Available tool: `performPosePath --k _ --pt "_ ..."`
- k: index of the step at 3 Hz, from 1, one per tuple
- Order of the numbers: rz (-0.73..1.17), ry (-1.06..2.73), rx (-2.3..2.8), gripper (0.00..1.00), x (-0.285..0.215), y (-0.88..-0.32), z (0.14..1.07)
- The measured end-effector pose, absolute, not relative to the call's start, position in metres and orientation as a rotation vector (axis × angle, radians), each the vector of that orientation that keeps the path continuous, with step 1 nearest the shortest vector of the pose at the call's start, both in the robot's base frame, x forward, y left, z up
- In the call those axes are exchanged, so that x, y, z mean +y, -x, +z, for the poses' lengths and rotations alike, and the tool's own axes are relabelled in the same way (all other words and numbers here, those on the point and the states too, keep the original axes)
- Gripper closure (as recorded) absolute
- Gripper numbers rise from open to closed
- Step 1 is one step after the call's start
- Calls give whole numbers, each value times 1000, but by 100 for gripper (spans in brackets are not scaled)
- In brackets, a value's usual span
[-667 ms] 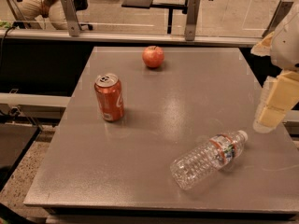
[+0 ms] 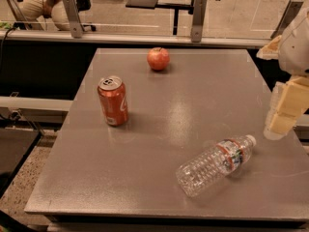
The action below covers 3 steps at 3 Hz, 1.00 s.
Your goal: Move water bottle near coke can
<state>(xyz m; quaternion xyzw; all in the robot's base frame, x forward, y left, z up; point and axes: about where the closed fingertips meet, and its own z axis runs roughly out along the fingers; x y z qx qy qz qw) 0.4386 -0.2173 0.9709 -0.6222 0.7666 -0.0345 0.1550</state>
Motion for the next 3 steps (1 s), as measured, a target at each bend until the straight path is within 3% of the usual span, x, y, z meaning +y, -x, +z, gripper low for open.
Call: performPosePath --k 3 --pt "36 2169 1953 0 -212 -420 896"
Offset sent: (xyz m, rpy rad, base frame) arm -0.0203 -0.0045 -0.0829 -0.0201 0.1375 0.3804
